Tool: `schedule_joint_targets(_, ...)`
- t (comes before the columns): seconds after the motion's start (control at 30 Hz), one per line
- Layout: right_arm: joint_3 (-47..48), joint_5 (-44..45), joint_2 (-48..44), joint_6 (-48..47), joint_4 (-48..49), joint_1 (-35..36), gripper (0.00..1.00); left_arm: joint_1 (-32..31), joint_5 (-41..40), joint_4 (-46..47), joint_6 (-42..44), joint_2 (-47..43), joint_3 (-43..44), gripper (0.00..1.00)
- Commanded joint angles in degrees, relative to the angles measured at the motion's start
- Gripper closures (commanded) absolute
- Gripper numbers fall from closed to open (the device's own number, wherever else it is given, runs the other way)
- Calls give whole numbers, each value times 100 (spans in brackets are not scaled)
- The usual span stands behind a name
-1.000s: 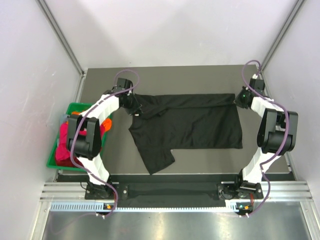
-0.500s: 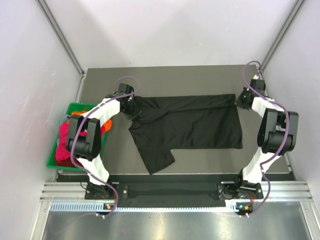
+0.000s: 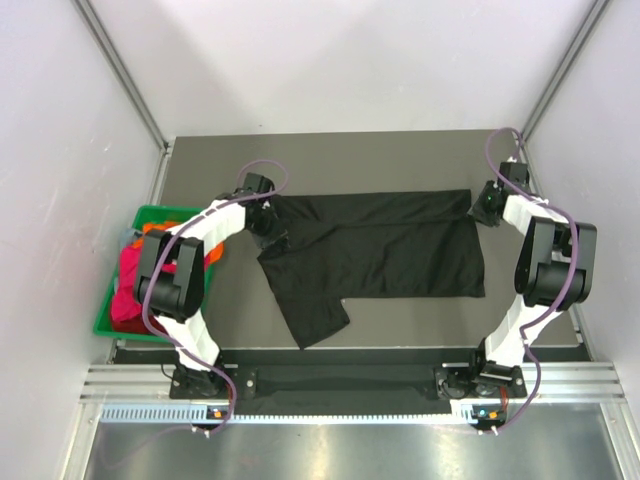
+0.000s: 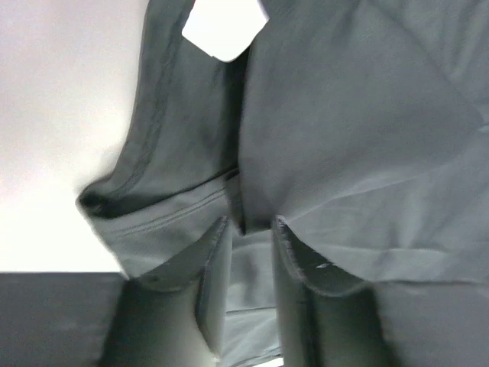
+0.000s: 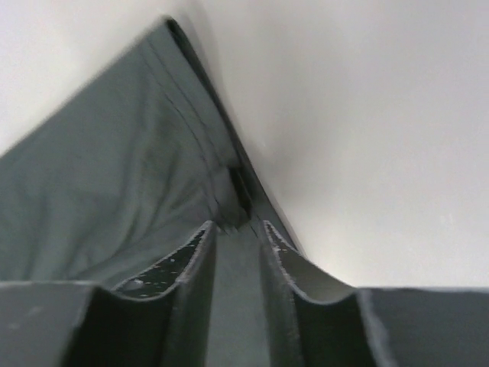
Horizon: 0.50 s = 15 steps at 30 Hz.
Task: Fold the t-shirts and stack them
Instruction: Fold the tshirt
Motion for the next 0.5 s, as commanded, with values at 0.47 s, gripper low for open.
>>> schedule_joint_targets(0.47,77,759,-883,350,-362,1019,75,63,-258,-298,960,920,2572,61)
